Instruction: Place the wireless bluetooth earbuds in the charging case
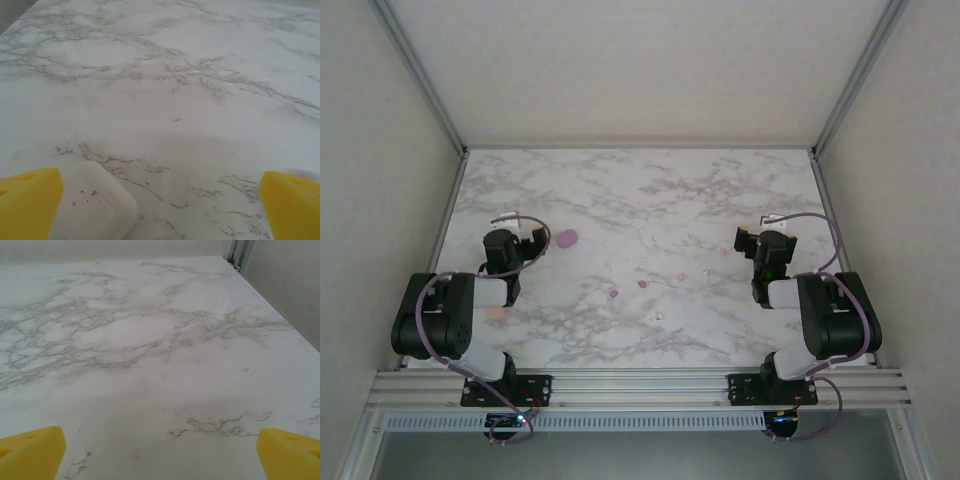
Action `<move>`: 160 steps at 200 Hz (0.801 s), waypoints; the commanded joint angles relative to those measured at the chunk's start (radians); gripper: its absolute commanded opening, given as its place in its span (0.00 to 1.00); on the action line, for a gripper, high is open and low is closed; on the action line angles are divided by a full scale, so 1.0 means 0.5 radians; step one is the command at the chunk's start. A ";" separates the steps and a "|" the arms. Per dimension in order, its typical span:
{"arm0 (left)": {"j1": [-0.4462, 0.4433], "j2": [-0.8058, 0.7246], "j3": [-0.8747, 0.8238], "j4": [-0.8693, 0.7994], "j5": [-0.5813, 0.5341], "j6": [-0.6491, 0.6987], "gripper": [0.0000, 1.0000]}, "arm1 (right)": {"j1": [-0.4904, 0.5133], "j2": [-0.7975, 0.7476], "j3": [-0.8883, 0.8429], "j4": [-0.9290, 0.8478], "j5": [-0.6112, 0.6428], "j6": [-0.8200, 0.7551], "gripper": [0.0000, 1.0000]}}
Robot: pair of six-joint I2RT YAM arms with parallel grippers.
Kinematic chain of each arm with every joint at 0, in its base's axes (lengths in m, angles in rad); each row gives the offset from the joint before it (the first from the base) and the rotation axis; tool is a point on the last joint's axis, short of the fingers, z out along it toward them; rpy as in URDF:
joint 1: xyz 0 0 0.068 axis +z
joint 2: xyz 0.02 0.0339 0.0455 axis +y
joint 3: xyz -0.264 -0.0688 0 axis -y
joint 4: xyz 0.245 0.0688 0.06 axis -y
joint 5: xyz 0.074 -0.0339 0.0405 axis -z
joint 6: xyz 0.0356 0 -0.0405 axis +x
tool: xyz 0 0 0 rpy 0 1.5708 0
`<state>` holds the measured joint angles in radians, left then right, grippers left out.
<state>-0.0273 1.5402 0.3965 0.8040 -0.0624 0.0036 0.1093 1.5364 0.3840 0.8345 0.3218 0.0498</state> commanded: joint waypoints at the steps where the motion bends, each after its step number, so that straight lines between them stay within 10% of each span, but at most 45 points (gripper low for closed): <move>1: -0.007 -0.014 0.031 0.033 -0.028 -0.026 1.00 | 0.007 0.010 -0.027 0.080 0.050 0.031 0.99; 160: -0.004 -0.018 0.026 0.039 0.005 -0.022 1.00 | -0.008 0.004 -0.029 0.083 0.010 0.035 0.99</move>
<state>-0.0273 1.5402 0.3965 0.8040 -0.0624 0.0032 0.1093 1.5364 0.3840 0.8349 0.3195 0.0570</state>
